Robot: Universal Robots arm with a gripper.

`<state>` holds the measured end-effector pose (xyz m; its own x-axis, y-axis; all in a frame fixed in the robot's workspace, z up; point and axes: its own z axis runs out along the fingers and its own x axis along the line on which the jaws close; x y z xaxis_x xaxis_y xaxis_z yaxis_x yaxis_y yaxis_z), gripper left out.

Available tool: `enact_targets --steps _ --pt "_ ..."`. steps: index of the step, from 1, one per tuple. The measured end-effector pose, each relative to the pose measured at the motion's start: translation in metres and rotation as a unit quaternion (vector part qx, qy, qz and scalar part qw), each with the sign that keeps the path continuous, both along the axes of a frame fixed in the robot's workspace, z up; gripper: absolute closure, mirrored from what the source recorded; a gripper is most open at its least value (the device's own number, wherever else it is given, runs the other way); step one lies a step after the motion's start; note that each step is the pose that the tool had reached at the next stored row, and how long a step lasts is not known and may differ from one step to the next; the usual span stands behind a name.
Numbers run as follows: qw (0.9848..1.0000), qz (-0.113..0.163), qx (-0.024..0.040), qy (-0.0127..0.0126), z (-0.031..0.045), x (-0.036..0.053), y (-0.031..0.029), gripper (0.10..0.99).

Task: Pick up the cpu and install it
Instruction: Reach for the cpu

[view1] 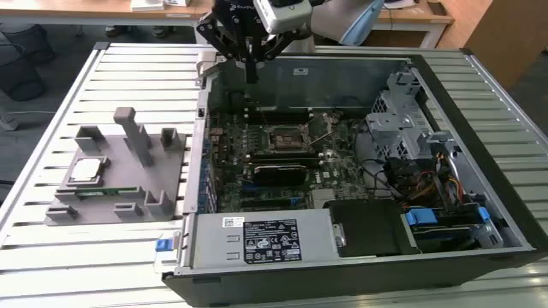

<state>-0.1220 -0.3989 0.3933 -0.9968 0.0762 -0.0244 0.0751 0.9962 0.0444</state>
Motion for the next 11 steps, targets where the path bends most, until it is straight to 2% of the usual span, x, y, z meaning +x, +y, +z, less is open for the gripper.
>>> enact_targets --steps 6,11 --pt "1.0000 0.000 0.0000 0.0000 0.0000 -0.0006 0.0000 0.980" --pt "1.0000 0.000 0.0000 0.0000 0.0000 -0.0046 0.0000 0.980"
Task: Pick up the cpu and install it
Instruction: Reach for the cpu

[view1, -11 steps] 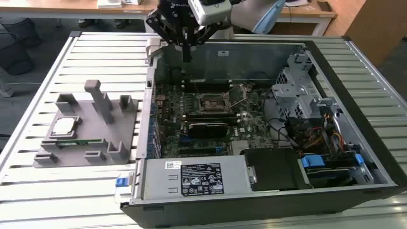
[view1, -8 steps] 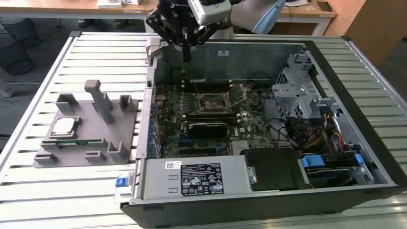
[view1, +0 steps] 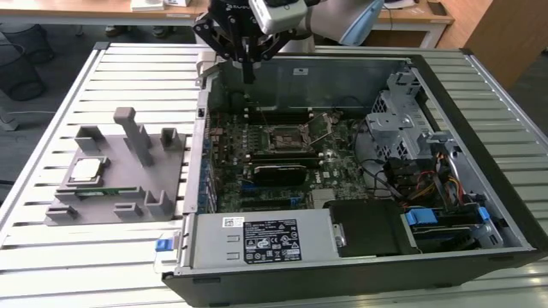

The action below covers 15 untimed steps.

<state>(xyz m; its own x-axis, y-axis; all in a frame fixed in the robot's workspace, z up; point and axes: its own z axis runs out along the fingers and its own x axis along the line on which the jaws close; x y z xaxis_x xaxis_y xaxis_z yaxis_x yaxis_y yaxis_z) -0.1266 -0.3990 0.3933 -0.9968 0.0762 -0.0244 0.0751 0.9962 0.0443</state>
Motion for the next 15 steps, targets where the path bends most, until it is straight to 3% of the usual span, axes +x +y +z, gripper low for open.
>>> enact_targets --steps 15 --pt "1.0000 0.000 0.0000 0.0000 -0.0005 -0.0149 0.0000 0.980"
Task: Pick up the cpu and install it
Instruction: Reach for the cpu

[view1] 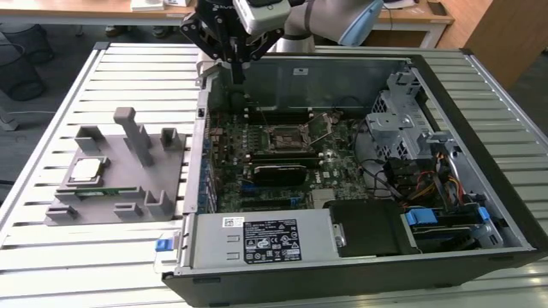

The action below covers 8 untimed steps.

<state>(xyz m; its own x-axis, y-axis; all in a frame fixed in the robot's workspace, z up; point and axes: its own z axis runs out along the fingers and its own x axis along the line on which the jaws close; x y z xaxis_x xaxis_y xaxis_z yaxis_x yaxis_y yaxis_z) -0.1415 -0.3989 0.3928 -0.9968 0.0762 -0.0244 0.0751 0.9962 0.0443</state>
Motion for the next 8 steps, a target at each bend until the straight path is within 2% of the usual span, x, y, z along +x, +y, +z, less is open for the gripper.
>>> enact_targets --steps 8 --pt "1.0000 0.000 0.0000 0.0000 -0.0004 -0.0069 0.0000 0.980"
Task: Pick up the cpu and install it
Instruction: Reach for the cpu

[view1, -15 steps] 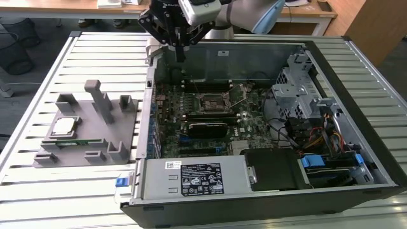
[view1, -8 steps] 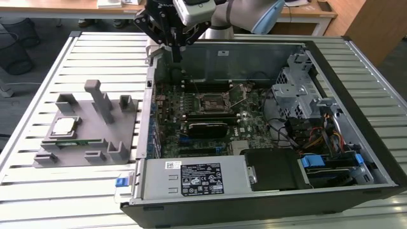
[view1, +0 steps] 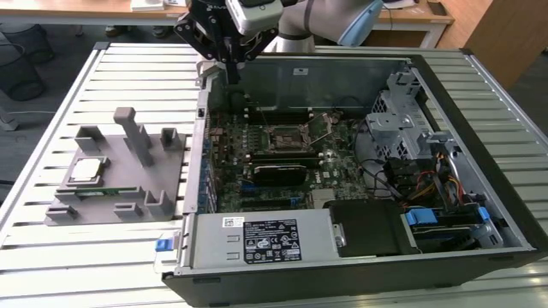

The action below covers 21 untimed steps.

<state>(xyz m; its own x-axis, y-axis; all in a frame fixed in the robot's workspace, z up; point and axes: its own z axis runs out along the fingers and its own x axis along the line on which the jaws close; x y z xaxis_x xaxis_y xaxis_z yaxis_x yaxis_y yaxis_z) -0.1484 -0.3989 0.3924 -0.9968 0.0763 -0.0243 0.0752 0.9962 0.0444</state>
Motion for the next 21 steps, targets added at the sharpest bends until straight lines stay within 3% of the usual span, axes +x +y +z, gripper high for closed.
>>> enact_targets --steps 21 --pt "1.0000 0.000 0.0000 0.0001 -0.0008 -0.0194 0.0000 0.980"
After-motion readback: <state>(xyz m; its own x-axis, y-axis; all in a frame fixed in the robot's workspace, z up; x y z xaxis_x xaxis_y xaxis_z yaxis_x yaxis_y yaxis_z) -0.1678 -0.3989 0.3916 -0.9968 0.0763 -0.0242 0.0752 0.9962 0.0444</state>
